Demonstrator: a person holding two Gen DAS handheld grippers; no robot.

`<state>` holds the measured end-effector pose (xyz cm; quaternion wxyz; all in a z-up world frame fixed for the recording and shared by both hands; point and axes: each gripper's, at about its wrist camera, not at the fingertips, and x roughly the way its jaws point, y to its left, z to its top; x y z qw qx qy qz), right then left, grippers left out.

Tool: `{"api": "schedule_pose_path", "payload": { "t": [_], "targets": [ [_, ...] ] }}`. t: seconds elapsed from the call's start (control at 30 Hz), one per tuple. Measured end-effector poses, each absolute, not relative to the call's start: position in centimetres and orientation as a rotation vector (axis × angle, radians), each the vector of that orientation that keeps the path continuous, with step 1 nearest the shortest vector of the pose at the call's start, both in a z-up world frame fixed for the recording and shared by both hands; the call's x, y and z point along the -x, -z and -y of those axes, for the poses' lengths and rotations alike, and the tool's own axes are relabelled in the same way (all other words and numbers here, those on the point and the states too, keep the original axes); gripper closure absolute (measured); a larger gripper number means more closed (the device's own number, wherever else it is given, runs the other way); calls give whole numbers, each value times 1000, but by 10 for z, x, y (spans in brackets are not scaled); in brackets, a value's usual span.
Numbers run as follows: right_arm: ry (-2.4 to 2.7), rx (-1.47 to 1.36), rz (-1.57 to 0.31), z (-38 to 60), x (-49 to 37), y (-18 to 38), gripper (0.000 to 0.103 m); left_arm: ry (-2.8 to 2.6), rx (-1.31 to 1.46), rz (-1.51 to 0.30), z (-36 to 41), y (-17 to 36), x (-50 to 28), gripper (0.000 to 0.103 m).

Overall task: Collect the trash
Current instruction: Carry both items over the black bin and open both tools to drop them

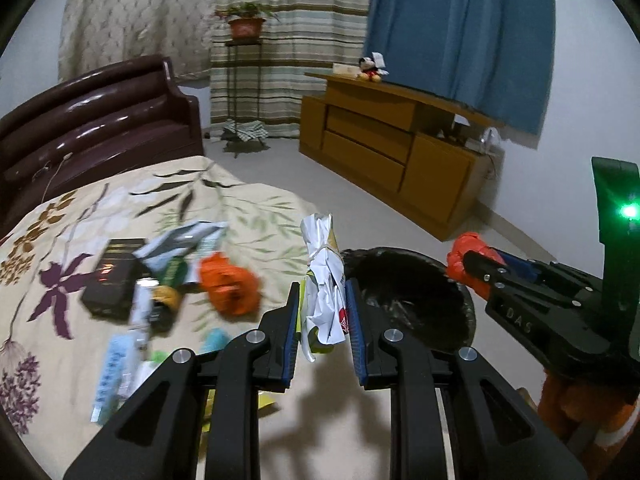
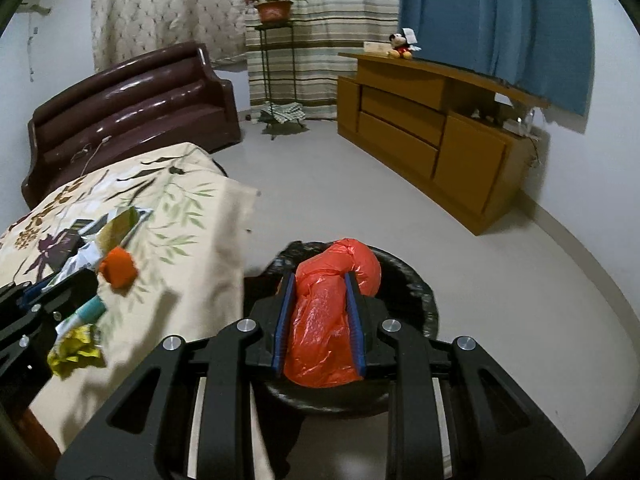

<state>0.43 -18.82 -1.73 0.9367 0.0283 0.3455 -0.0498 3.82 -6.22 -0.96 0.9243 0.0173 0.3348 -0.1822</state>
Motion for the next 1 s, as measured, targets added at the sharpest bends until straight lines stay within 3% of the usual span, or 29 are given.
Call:
{"api": "schedule_pose_path", "payload": {
  "t": [0.77,0.83,1.0],
  "targets": [
    [92,-109,-753,245,-39,52,78,349,-131,-734,144,35,-78,80],
    [91,-115,-756,246,-42,54,78,342,-139,-741,146,38,-81,77],
    [93,-122,-757,249,-45,57,63,338,-138,-759,148,42,-83,65]
  ]
}}
